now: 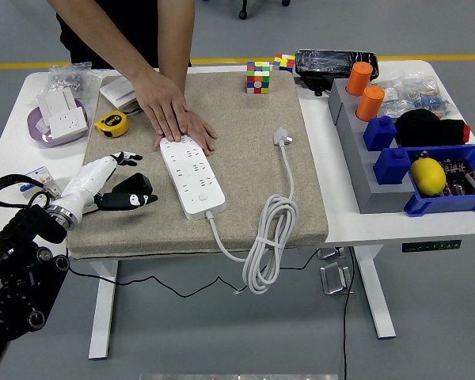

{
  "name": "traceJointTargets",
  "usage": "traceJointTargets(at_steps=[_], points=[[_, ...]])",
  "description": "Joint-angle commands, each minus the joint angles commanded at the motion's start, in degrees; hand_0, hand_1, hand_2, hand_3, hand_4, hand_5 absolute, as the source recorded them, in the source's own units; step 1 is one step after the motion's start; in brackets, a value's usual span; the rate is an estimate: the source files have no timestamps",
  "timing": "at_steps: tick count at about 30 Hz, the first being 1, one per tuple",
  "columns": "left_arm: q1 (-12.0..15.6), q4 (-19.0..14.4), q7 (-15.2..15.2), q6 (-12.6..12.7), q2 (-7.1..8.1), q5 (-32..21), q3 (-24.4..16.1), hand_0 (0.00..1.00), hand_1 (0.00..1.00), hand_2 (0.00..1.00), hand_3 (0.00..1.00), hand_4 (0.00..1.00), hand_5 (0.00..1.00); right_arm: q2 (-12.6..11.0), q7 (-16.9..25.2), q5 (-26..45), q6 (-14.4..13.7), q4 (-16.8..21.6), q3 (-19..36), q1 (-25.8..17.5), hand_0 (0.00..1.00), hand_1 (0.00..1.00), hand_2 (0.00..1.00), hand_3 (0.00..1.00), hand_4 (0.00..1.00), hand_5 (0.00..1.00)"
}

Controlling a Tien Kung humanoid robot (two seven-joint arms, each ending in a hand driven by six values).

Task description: Pick up the plug,place it near the board,insert it into the board,press the button

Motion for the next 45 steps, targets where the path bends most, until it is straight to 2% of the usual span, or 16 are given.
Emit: traceJointTargets(at_steps=[2, 3, 8, 9, 14, 15, 20, 21, 26, 27, 32, 33, 38, 39, 44, 45], points=[[-0.23, 0.75, -0.04, 0.17, -0.09, 0.00, -0.18, 0.788, 0.810, 0.780, 0.818, 0.998, 0.494, -0.02, 0.01, -0.05, -0.01, 0.02, 0.10, 0.01, 0.768, 0.712, 0.718, 0.751, 0.998, 0.906], [-0.30, 1.06, -0.05, 0.25, -0.11, 0.00, -0.15, 0.754, 0.778, 0.760, 0.811, 0.998, 0.485, -0.01, 0.01, -0.05, -0.01, 0.02, 0.11, -0.01, 0.769, 0.712, 0.718, 0.751, 0.998, 0.907], [-1.07, 3.74, -0.62, 0.40, -0.52, 0.00, -0.67, 0.754, 0.778, 0.760, 0.811, 0.998, 0.485, -0.04, -0.02, 0.04, 0.03, 0.00, 0.16, -0.04, 0.769, 0.712, 0.718, 0.751, 0.998, 0.907], [-1.18, 4.17, -0.66, 0.37, -0.58, 0.00, -0.69, 0.716, 0.742, 0.732, 0.787, 0.998, 0.472, -0.05, -0.03, 0.06, 0.03, 0.00, 0.20, -0.04, 0.769, 0.712, 0.713, 0.749, 0.998, 0.906], [-1.38, 4.91, -0.75, 0.72, -0.67, 0.00, -0.37, 0.716, 0.742, 0.732, 0.787, 0.998, 0.472, -0.04, 0.03, 0.15, -0.02, -0.01, 0.32, 0.02, 0.769, 0.712, 0.713, 0.749, 0.998, 0.906], [-1.43, 5.04, -0.73, 0.83, -0.67, 0.00, -0.35, 0.692, 0.735, 0.709, 0.745, 0.998, 0.448, -0.03, 0.04, 0.18, -0.02, -0.01, 0.36, 0.03, 0.769, 0.712, 0.713, 0.750, 0.998, 0.907], [-1.85, 6.11, -0.34, 1.19, -0.69, 0.00, -0.39, 0.692, 0.735, 0.709, 0.745, 0.998, 0.448, -0.09, 0.23, 0.46, -0.13, -0.02, 0.44, 0.14, 0.769, 0.712, 0.713, 0.750, 0.998, 0.907], [-1.91, 6.31, -0.30, 1.26, -0.69, 0.00, -0.42, 0.675, 0.718, 0.673, 0.666, 0.998, 0.430, -0.09, 0.26, 0.51, -0.14, -0.02, 0.45, 0.15, 0.769, 0.712, 0.713, 0.750, 0.998, 0.909], [-2.22, 7.48, -0.17, 1.63, -0.74, 0.00, -0.54, 0.675, 0.718, 0.673, 0.666, 0.998, 0.430, -0.10, 0.23, 0.47, -0.12, 0.00, 0.47, 0.13, 0.769, 0.712, 0.713, 0.750, 0.998, 0.909], [-2.23, 7.62, -0.15, 1.82, -0.77, 0.00, -0.56, 0.640, 0.650, 0.539, 0.547, 0.880, 0.316, -0.12, 0.23, 0.47, -0.12, 0.00, 0.48, 0.13, 0.769, 0.711, 0.713, 0.750, 0.998, 0.908], [-2.59, 8.19, -0.25, 3.08, -0.87, 0.00, -0.58, 0.640, 0.650, 0.539, 0.547, 0.880, 0.316, -0.19, 0.29, 0.66, -0.13, -0.02, 0.49, 0.21, 0.769, 0.711, 0.713, 0.750, 0.998, 0.908], [-2.63, 8.26, -0.27, 3.22, -0.88, 0.00, -0.57, 0.555, 0.518, 0.450, 0.495, 0.787, 0.233, -0.18, 0.29, 0.71, -0.12, -0.03, 0.47, 0.22, 0.768, 0.712, 0.713, 0.750, 0.998, 0.911], [-2.87, 8.48, -0.35, 4.76, -0.93, 0.00, -0.60, 0.555, 0.518, 0.450, 0.495, 0.787, 0.233, -0.20, 0.34, 0.69, -0.14, 0.00, 0.62, 0.26, 0.768, 0.712, 0.713, 0.750, 0.998, 0.911], [-2.95, 8.53, -0.33, 4.94, -0.95, 0.00, -0.60, 0.487, 0.420, 0.401, 0.471, 0.669, 0.087, -0.20, 0.35, 0.72, -0.14, 0.00, 0.62, 0.27, 0.768, 0.712, 0.713, 0.750, 0.998, 0.910], [-3.05, 8.68, -0.30, 5.78, -1.00, 0.00, -0.63, 0.487, 0.420, 0.401, 0.471, 0.669, 0.087, -0.21, 0.36, 0.77, -0.15, 0.00, 0.59, 0.26, 0.768, 0.712, 0.713, 0.750, 0.998, 0.910], [-3.05, 8.65, -0.23, 5.95, -1.00, 0.00, -0.59, 0.464, 0.395, 0.386, 0.471, 0.671, 0.089, -0.21, 0.38, 0.80, -0.16, 0.00, 0.61, 0.25, 0.768, 0.712, 0.713, 0.751, 0.998, 0.922]])
